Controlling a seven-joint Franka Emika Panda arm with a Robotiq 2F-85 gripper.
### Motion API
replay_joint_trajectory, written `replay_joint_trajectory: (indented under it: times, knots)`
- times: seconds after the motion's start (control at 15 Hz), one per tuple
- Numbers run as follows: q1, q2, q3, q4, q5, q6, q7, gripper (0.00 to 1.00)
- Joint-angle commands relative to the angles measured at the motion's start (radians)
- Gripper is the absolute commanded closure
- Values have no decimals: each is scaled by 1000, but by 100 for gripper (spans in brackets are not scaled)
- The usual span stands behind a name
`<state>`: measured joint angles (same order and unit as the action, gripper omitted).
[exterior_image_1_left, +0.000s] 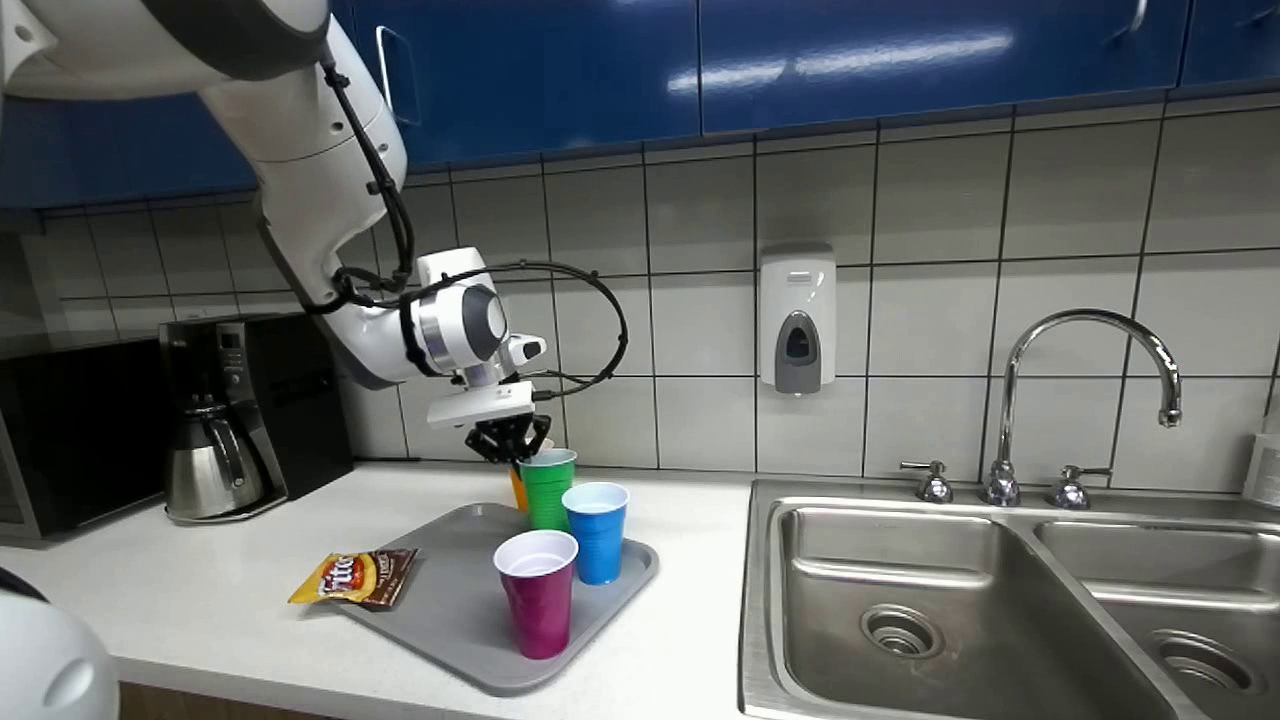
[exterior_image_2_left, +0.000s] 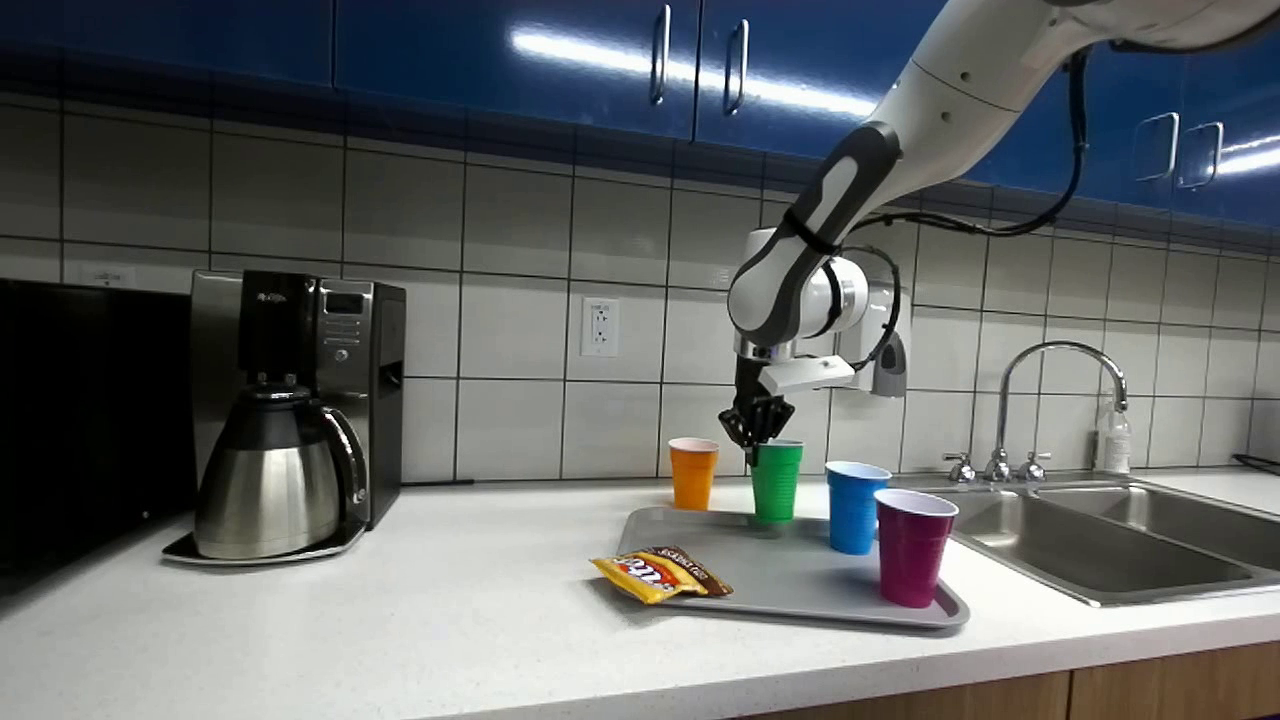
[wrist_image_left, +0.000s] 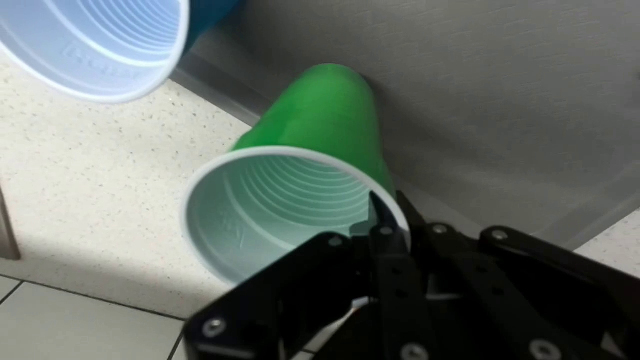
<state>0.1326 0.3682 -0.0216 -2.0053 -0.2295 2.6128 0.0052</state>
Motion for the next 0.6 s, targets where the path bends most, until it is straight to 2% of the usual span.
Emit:
replay_joint_trajectory:
  times: [0.0, 0.53]
  knots:
    - [-8, -72, 17, -66, -11, 11, -20, 99]
    - [0, -125, 17, -129, -29, 25, 15, 99]
